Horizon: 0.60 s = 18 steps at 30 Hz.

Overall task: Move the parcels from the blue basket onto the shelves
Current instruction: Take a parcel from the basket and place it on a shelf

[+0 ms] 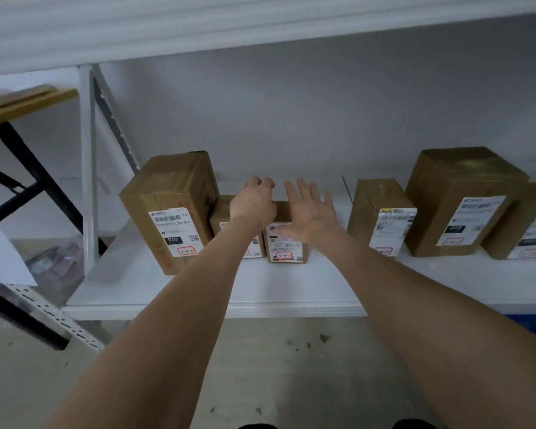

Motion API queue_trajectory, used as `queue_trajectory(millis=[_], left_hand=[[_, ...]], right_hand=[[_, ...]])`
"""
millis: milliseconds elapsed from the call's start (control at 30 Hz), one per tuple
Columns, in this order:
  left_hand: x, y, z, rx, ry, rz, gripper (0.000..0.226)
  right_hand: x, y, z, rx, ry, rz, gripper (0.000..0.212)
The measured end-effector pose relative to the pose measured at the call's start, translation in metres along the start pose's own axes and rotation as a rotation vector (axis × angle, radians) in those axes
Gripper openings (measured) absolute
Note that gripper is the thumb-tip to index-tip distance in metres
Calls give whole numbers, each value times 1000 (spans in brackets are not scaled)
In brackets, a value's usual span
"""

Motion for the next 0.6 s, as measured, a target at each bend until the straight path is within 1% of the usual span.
queue_trajectory(millis=[67,100,233,267,333,400,433,533,600], left_hand=[[-1,-2,-23,34,-4,-17,46],[0,-3,-35,43,-13,-22,47],[3,-8,-88,74,-78,-14,47],[5,-8,-103,73,-99,-13,46],[9,-10,-134,52,-144,-6,46],[11,-14,-164,19,-191,10,49],[10,-15,-178,-8,-205,22,51],[6,-24,-212,-106,-205,76,63],[4,-32,-228,-157,-197,105,71]], right_hand=[[7,15,-17,-30,28,-86,107],[12,23,-26,-46,40,-120,103],[43,50,-65,8,83,-256,63],[51,58,-78,5,83,-303,56],[65,73,-108,-30,37,-392,49],[75,86,-140,-40,-53,-450,50],[79,90,-156,-25,-100,-453,55],[87,91,-206,-4,-237,-355,79],[92,88,-237,-18,-305,-278,92]])
Point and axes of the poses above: each hand's wrist, its own x-axis away from the middle knuckle, its own y-axis out of the back of the hand, z = x × y, the point moved 6 cm from there along -x, towards the middle knuckle, and after that the axes turned 12 degrees about z, right-handed, at the moved point
